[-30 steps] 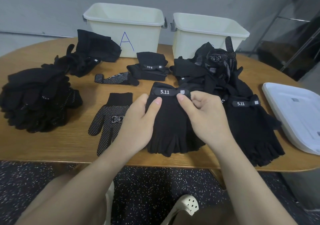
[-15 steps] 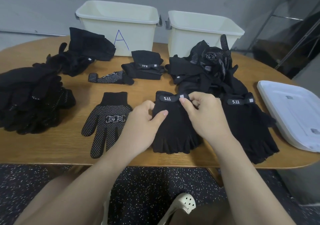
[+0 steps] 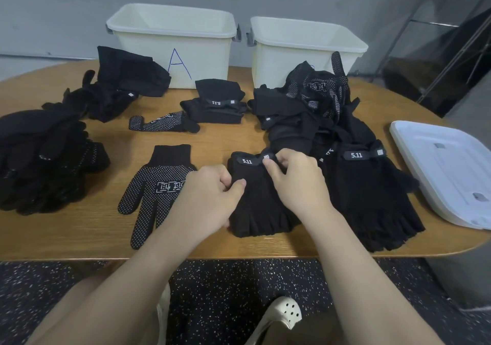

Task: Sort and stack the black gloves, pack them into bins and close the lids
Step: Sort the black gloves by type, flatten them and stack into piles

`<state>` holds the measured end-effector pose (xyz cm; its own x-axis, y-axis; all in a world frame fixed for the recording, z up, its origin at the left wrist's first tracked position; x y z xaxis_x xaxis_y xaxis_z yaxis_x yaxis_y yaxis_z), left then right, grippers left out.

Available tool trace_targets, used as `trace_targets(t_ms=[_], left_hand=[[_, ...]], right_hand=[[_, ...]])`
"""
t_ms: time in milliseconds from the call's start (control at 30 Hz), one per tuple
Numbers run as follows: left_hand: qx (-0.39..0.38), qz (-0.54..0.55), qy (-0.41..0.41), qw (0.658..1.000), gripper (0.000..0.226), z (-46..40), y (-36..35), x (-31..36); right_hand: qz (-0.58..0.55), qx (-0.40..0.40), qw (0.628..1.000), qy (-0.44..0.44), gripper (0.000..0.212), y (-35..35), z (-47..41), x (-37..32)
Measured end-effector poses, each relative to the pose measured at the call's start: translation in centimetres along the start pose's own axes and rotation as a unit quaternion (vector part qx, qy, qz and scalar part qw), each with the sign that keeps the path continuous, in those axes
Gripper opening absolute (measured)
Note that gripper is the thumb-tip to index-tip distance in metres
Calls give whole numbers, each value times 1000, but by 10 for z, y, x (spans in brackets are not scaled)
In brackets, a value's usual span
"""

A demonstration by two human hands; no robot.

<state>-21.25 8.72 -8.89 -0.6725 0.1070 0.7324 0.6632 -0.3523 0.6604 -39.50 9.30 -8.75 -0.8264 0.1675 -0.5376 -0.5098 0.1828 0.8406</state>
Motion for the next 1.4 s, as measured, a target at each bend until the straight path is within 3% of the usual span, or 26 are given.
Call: trace_targets(t_ms=[133, 200, 267, 400, 533, 733, 967, 1133, 1200, 1300, 1400], left_hand=[[130, -107, -114, 979, 16, 2, 16, 5], [120, -164, -195, 959, 27, 1, 12, 13], [49, -225, -241, 943, 48, 1, -3, 20], [-67, -315, -200, 925, 65, -1, -28, 6], [-94, -369, -175, 908, 74, -5, -33, -8], [-117, -335, -141, 924, 85, -10, -24, -13], [-39, -173, -130, 975, 67, -25, -3, -8], [-10, 50, -124, 991, 52, -35, 13, -10], [-11, 173, -114, 978, 50, -35, 14, -9], [-59, 362, -76, 927, 53, -29, 8, -3], [-113, 455, -80, 880, 41, -14, 0, 13]], right_hand=[[5, 9, 1000, 3, 28, -1, 2, -1], [5, 19, 1000, 6, 28, -3, 4, -1], [8, 28, 1000, 10, 28, -4, 5, -3], [19, 37, 999, 1, 36, -5, 7, -4], [46, 21, 999, -18, 42, -5, 5, -1], [34, -70, 995, -56, 37, -10, 1, 2], [-90, -79, 993, 4, 24, -5, 4, -3], [-271, -106, 955, 53, 28, 6, 10, -13], [-318, -100, 940, 72, 31, 13, 14, -19], [-356, -82, 926, 97, 35, 29, 20, -27], [-370, -67, 922, 92, 35, 44, 28, -29]])
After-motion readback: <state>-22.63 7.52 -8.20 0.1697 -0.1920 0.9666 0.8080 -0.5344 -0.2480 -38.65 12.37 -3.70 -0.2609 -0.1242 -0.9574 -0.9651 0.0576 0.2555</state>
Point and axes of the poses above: each hand's wrist, its own z-axis away from the middle knuckle, its own y-axis out of the back of the hand, x = y × z, the point moved 6 cm from there along -z, towards the middle knuckle, and after that the axes turned 9 degrees about -x, right-handed, at the moved point
